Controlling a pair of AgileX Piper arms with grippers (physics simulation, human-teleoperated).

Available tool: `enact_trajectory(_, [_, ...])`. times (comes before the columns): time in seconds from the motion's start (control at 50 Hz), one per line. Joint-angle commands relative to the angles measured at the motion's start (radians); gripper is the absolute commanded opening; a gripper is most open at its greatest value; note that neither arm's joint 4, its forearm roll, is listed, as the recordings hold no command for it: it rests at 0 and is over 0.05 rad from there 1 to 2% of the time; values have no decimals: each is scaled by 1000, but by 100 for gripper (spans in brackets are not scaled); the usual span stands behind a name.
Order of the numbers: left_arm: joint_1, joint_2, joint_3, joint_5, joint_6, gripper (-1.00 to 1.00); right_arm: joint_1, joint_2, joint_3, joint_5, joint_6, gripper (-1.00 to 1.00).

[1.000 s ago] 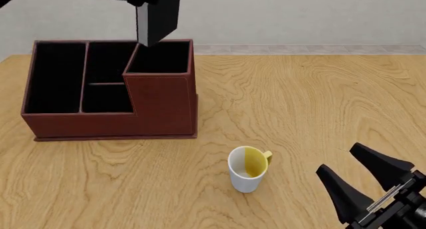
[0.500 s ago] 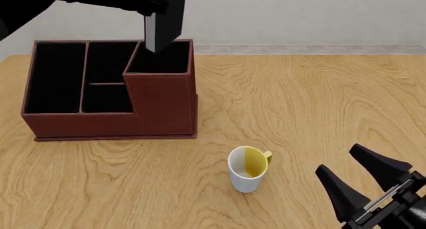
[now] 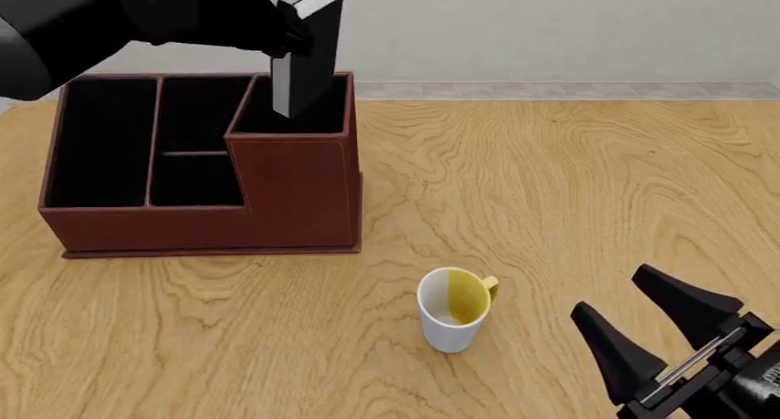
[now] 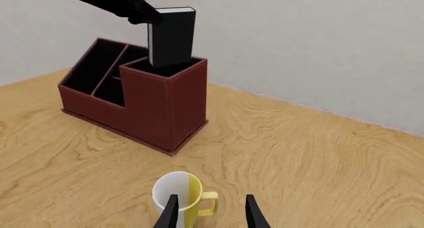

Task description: Pick up the book and place it in the right compartment of the caddy.

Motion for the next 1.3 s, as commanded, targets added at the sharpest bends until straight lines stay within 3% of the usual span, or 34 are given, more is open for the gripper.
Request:
enact_trajectory(0.02, [4,-1,30,-45,3,-100,0,9,7,-11,-1,100])
enact_trajectory(1.3, [23,79,167,-211,-19,-100,5,25,8,-22,-1,100])
